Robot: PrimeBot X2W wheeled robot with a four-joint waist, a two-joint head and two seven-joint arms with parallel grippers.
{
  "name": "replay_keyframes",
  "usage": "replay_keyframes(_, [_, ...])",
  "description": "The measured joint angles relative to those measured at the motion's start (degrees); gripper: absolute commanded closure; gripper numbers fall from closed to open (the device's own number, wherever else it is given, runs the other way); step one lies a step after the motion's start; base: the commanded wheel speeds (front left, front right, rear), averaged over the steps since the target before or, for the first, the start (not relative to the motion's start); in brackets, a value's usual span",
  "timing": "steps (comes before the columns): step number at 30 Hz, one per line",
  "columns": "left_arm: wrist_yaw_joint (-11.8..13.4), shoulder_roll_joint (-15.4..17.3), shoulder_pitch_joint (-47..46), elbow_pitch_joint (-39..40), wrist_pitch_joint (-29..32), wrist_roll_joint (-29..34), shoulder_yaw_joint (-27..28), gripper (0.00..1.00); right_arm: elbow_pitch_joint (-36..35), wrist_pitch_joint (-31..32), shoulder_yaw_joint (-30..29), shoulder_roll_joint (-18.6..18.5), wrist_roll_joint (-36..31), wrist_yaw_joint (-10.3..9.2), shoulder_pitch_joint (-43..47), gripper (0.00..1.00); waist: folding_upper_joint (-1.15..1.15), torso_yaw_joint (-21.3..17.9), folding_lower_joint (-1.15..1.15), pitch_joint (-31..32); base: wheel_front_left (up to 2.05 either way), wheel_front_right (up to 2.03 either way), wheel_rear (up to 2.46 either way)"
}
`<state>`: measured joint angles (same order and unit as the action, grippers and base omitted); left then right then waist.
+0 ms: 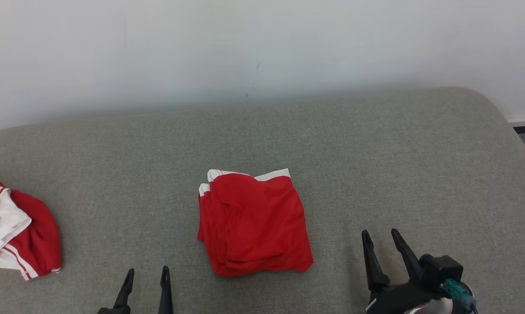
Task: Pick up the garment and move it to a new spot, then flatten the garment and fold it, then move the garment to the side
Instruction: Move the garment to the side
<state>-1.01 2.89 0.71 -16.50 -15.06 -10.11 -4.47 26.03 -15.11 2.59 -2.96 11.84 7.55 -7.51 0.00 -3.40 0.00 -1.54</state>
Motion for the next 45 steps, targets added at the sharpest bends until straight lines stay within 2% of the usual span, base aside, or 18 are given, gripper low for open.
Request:
replay_keyframes(9, [0.3,0.0,-2.3,0.3,0.0,-0.7,-3.7,0.0,6.9,0.0,6.2,0.0,2.2,0.0,-9.3,0.0,0.0,3.7,0.0,-3.1,0.0,0.0,0.0])
replay_keyframes(20, [0.6,0.0,-3.3,0.2,0.0,-1.1,-4.9,0.0,16.9,0.0,7.3,0.0,7.6,0.0,-16.1,0.0,0.0,9.6,0.0,-5.8,0.0,0.0,0.0])
replay_keyframes(28, [0.5,0.0,-3.5,0.4,0.0,-2.4,-5.2,0.0,21.7,0.0,9.7,0.0,10.2,0.0,-18.7,0.0,0.0,11.4,0.01,-7.4,0.0,0.0,0.0])
replay_keyframes(30, [0.5,0.0,-3.6,0.4,0.0,-2.4,-5.4,0.0,22.3,0.0,9.7,-0.1,10.3,0.0,-19.2,0.25,0.01,11.5,0.01,-7.6,0.0,0.0,0.0])
replay_keyframes(32, [0.5,0.0,-3.7,0.4,0.0,-2.3,-5.5,0.0,22.4,0.0,9.5,-0.1,10.3,0.0,-19.4,0.97,0.0,11.5,0.01,-7.6,0.0,0.0,0.0])
replay_keyframes(33, [0.5,0.0,-3.7,0.4,0.0,-2.3,-5.5,0.0,22.3,0.0,9.4,-0.1,10.3,0.0,-19.5,1.0,0.0,11.4,0.01,-7.5,0.0,0.0,0.0])
replay_keyframes(40, [0.5,0.0,-3.7,0.3,0.0,-1.9,-4.7,0.0,20.8,0.0,7.9,-0.1,9.7,0.0,-19.0,1.0,0.0,10.2,0.0,-6.4,0.0,0.0,0.0])
replay_keyframes(45, [-0.4,0.0,-3.4,0.3,0.0,-1.6,-4.5,0.0,19.2,0.0,6.5,-0.1,8.7,0.0,-16.8,1.0,0.0,7.4,0.0,-5.0,0.0,0.0,0.0])
